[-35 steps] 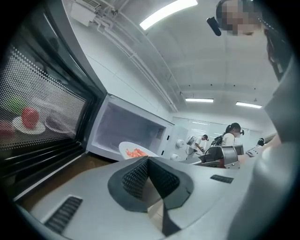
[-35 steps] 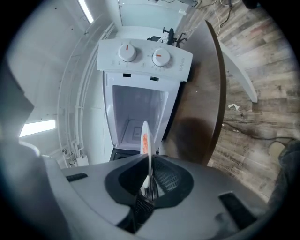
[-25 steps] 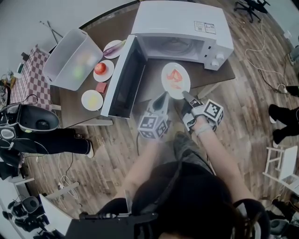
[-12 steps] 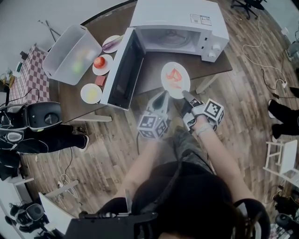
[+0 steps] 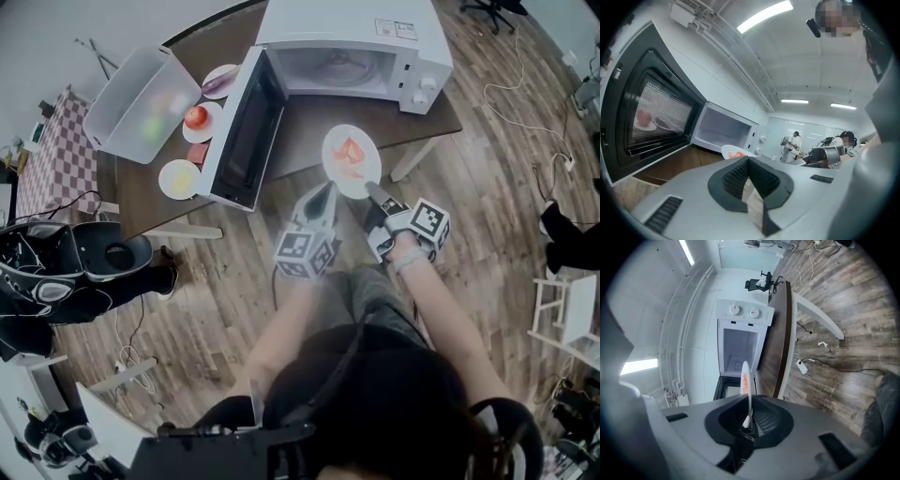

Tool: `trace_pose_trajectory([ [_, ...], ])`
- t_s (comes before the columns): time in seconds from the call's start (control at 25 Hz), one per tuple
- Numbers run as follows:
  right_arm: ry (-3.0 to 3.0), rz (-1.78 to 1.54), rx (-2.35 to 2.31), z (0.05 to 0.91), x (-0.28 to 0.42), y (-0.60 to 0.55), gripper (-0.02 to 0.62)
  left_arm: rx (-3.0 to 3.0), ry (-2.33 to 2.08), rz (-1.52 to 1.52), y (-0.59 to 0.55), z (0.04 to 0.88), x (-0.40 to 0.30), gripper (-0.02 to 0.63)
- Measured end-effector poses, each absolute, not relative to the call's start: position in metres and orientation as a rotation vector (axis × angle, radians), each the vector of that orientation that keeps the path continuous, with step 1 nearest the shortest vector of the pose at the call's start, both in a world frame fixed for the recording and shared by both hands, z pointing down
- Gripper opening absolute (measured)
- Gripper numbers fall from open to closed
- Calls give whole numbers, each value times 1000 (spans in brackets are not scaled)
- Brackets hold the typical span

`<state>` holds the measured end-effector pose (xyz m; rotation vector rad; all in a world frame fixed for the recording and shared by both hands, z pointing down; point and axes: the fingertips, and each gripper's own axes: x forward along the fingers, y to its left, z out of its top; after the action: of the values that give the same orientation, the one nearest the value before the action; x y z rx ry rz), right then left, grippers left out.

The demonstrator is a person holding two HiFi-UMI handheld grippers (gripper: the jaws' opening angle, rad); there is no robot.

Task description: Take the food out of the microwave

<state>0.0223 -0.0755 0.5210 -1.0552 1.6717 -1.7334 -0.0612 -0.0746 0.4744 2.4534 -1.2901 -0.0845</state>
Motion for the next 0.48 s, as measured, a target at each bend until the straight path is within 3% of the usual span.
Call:
trace_pose_trajectory([
  [0.48,1714,-1752,-1022,514,29,-68,25,2429,-1348,-104,-63,470,-54,2],
])
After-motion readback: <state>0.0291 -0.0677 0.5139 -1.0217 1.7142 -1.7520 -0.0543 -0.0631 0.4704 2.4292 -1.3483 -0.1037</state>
